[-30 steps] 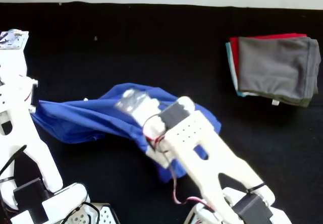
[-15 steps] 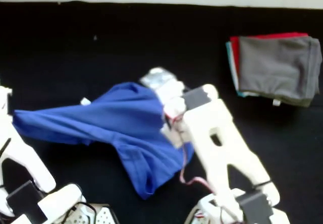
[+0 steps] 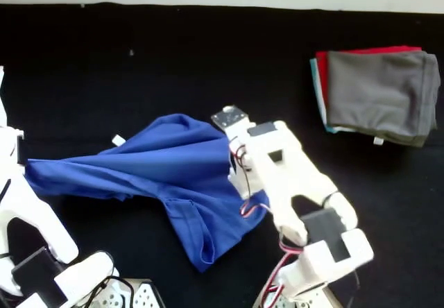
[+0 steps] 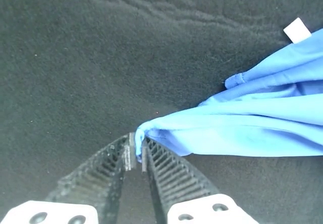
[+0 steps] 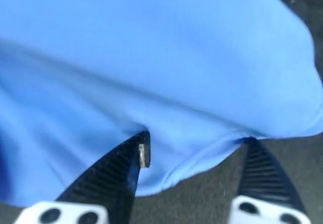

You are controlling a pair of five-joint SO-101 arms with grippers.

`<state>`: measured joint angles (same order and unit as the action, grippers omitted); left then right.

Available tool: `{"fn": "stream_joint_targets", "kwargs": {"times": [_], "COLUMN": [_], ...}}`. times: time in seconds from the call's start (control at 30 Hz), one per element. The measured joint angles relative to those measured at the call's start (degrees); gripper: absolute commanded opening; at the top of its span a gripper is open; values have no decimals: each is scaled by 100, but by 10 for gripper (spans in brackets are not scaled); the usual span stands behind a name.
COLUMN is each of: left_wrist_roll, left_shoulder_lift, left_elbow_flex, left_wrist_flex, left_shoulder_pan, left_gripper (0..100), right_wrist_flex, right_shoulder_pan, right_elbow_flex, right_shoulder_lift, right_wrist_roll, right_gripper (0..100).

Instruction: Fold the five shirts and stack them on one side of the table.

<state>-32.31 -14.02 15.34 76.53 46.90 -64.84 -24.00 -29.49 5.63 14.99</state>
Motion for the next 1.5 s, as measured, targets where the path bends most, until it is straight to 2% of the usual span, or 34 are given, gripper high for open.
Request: {"fn": "stream_joint_targets", "kwargs": {"times": [0.07, 0.2, 0.43, 0.63, 0.77, 0.9, 1.0, 1.07, 1.17, 1.33, 1.5], "left_wrist_roll": [0, 0, 0, 0, 0, 0, 0, 0, 0, 0, 0], "left_shoulder_lift": [0, 0, 0, 0, 0, 0, 0, 0, 0, 0, 0], "left_elbow_flex": [0, 62, 325, 536, 554, 554, 554, 554, 554, 554, 554], "left_wrist_flex": [0, 0, 0, 0, 0, 0, 0, -97, -273, -343, -343], "left_shoulder_pan": [0, 0, -360, -633, -677, -677, -677, -677, -677, -677, -738], "left_gripper": [8, 8, 8, 8, 8, 8, 8, 8, 8, 8, 8], "right_wrist_flex": [9, 26, -193, -431, -897, -1538, -2110, -2444, -2725, -2796, -2699], "right_shoulder_pan": [141, 404, 1125, 1266, 1284, 1284, 1143, 932, 695, 325, -185], "right_elbow_flex": [264, 862, 3077, 3684, 3692, 3692, 3692, 3692, 3692, 3376, 2848], "right_shoulder_lift": [185, 325, 396, 571, 563, 422, 185, 79, 70, 308, 440], "right_wrist_roll": [0, 0, 0, 0, 0, 0, 0, 0, 0, 0, 0], "right_gripper": [29, 8, 18, 250, 233, 129, 39, 24, 53, 156, 164]}}
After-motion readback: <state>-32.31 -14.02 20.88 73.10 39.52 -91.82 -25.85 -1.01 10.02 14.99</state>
